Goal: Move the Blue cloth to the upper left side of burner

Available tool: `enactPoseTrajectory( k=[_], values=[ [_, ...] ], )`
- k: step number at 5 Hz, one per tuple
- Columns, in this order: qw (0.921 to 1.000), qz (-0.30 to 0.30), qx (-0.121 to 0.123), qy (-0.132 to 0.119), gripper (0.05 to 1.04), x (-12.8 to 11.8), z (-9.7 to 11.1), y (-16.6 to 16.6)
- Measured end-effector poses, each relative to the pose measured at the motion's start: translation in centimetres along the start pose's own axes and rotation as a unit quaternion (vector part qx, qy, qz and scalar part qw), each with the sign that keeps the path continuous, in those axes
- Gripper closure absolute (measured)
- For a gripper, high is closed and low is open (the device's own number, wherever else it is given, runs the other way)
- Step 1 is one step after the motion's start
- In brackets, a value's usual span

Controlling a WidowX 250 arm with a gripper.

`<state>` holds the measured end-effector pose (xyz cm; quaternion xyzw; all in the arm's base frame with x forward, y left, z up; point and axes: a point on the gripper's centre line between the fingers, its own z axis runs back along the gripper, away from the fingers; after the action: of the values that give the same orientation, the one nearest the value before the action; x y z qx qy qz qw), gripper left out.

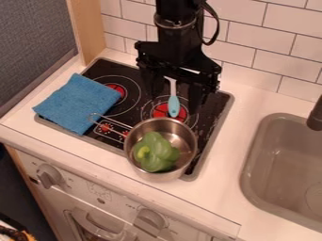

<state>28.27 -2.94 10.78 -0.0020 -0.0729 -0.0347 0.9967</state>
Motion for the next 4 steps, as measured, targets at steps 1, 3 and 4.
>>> enactPoseTrajectory(
  k=[1,3,4],
  values=[
    [0.9999,-0.001,0.001,0.015,0.083,-0.4,-0.7,0.1],
    [0.9958,0.086,0.029,0.017,0.083,-3.3,1.8,8.2],
    [0.9939,0.098,0.048,0.015,0.083,-4.8,1.8,12.3]
  ],
)
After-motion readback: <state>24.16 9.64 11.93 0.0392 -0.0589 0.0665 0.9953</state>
